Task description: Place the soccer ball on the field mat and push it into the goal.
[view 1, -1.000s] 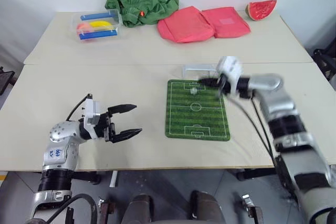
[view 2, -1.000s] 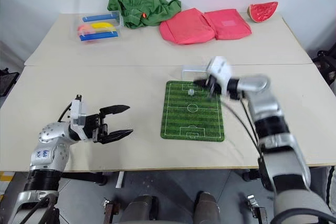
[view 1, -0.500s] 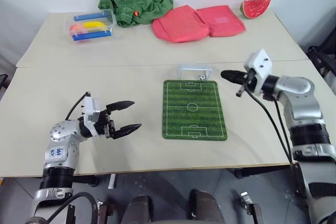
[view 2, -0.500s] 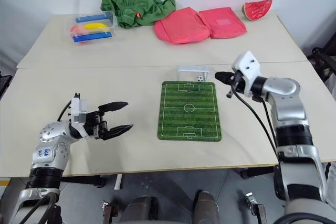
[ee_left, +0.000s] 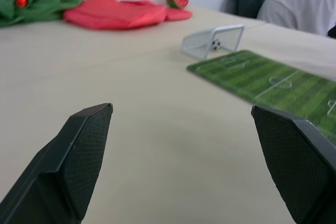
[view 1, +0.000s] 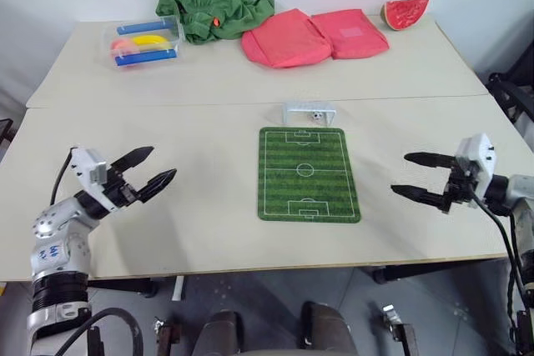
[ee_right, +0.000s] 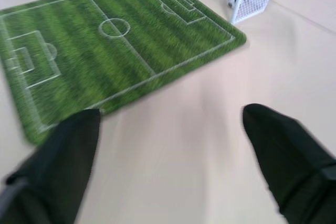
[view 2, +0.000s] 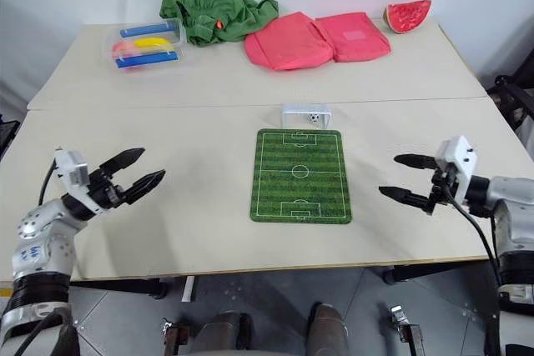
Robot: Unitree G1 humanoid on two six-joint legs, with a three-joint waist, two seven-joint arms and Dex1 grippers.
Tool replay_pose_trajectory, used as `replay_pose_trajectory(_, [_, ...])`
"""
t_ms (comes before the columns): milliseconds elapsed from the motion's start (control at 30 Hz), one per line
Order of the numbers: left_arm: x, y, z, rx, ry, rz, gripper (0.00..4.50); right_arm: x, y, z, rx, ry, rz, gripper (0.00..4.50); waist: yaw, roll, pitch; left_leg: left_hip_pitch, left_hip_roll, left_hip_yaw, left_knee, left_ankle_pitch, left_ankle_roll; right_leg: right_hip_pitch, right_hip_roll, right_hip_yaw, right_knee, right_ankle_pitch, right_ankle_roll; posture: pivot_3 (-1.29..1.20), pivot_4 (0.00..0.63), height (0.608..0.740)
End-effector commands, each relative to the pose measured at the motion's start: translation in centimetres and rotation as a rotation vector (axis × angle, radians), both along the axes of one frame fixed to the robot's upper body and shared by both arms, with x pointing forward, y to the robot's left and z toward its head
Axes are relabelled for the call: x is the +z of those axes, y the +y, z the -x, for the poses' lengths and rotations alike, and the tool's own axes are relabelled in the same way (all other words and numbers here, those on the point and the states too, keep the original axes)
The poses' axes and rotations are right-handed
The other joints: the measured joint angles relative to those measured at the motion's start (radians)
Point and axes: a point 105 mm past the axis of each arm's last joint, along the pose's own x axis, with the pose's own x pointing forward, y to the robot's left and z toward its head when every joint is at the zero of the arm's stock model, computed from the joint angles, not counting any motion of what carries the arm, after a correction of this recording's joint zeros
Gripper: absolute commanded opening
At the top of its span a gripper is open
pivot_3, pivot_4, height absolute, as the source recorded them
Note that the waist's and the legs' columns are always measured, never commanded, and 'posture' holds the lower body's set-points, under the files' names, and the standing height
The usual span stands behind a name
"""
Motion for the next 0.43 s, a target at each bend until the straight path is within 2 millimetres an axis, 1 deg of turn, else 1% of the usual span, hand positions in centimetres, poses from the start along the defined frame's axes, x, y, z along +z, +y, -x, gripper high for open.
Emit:
replay_pose_trajectory(33, [0.3, 1.6, 0.9, 0.023, -0.007, -0.010, 4.50, 0.9, -1.9, 0.5, -0.029, -0.038, 0.017, 4.41, 0.000, 0.000, 0.000, 0.000, 0.000, 0.000, 0.001, 0.000, 0.000, 0.000, 0.000, 0.000, 0.000, 0.000, 0.000, 0.00, 0.150, 0.740])
replay_pose_trajectory(167, [0.3, 2.6, 0.9, 0.065, -0.005, -0.011, 4.50, 0.7, -2.8, 0.1, -0.086, -0.049, 0.014, 4.41, 0.003, 0.000, 0.000, 0.000, 0.000, 0.000, 0.002, 0.000, 0.000, 0.001, 0.000, 0.000, 0.001, 0.000, 0.000, 0.00, 0.150, 0.740])
replay_pose_trajectory(233, [0.4, 3.0, 0.9, 0.088, -0.005, 0.000, 4.50, 0.2, -3.4, 0.1, -0.139, -0.104, 0.019, 4.41, 0.003, 0.000, 0.000, 0.000, 0.000, 0.000, 0.003, 0.000, 0.000, 0.001, 0.000, 0.000, 0.001, 0.000, 0.000, 0.00, 0.150, 0.740])
replay_pose_trajectory(333, [0.4, 2.9, 0.7, 0.089, -0.003, 0.012, 4.50, -0.6, -3.5, 0.2, -0.165, -0.099, 0.016, 4.41, 0.002, 0.000, 0.000, 0.000, 0.000, 0.000, 0.002, 0.000, 0.000, 0.001, 0.000, 0.000, 0.001, 0.000, 0.000, 0.00, 0.150, 0.740])
replay_pose_trajectory(433, [0.3, 2.5, 0.7, 0.075, -0.002, 0.011, 4.50, -0.6, -3.3, 0.1, -0.180, -0.118, 0.011, 4.41, 0.001, 0.000, 0.000, 0.000, 0.000, 0.000, 0.003, 0.000, 0.000, 0.001, 0.000, 0.000, 0.001, 0.000, -0.001, 0.00, 0.150, 0.740])
